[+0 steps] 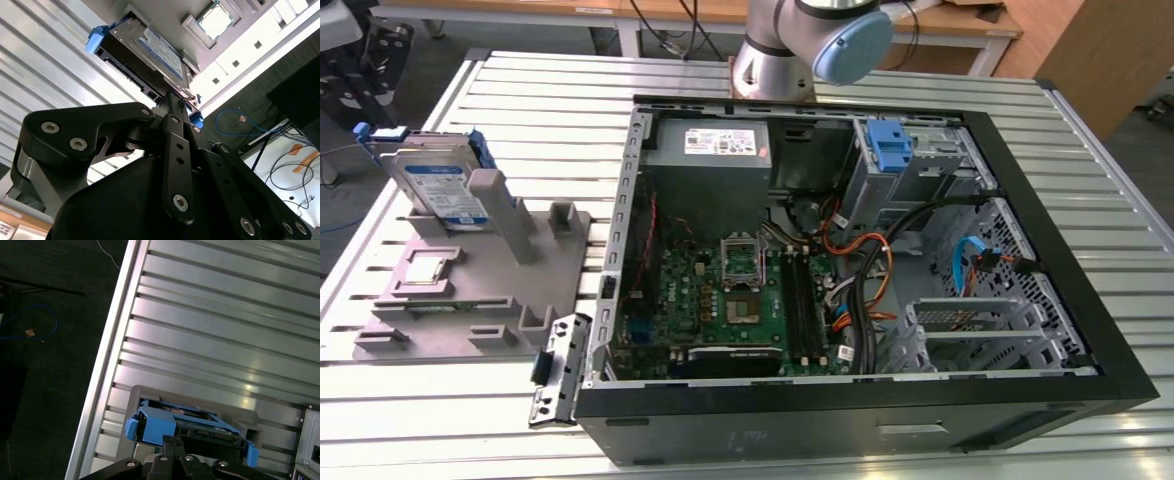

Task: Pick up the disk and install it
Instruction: 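Pick up the disk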

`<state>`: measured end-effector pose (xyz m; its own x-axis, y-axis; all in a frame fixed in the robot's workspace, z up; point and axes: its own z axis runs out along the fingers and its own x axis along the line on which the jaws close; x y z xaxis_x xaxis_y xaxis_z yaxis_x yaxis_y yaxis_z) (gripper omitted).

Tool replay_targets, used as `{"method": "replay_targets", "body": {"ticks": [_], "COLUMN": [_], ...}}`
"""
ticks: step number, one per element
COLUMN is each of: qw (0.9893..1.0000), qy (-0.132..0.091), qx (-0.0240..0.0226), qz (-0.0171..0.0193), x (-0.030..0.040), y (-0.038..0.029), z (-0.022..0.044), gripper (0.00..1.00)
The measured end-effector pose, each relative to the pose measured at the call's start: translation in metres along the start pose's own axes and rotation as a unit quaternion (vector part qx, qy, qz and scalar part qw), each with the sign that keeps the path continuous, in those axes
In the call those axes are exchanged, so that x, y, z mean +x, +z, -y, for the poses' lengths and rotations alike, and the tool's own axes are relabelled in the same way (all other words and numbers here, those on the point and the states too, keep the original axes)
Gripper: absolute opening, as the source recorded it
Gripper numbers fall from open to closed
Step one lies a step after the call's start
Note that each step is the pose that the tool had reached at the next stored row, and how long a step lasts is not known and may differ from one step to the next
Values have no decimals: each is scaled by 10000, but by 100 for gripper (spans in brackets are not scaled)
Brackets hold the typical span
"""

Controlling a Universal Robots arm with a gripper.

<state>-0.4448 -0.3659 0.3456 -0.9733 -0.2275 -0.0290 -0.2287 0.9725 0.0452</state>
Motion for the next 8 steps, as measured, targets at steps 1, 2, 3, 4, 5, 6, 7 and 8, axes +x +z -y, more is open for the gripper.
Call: {"method": "replay_targets", "body": {"ticks": [1,2,3,4,5,6,7,8], "qw": [10000,10000,10000,10000,10000,10000,10000,10000], "qy": [-12,-24,-35,-46,-56,-67,-77,-87], "qx": [0,-1,-1,-1,-1,-1,-2,-2], "qz": [0,-1,-1,-2,-3,-3,-4,-4], "x": [1,3,4,6,8,10,12,14], "y": [0,0,1,0,1,1,1,1], "z": [0,-1,-1,-2,-2,-2,-3,-3], "gripper": [11,11,11,11,11,11,11,11]}}
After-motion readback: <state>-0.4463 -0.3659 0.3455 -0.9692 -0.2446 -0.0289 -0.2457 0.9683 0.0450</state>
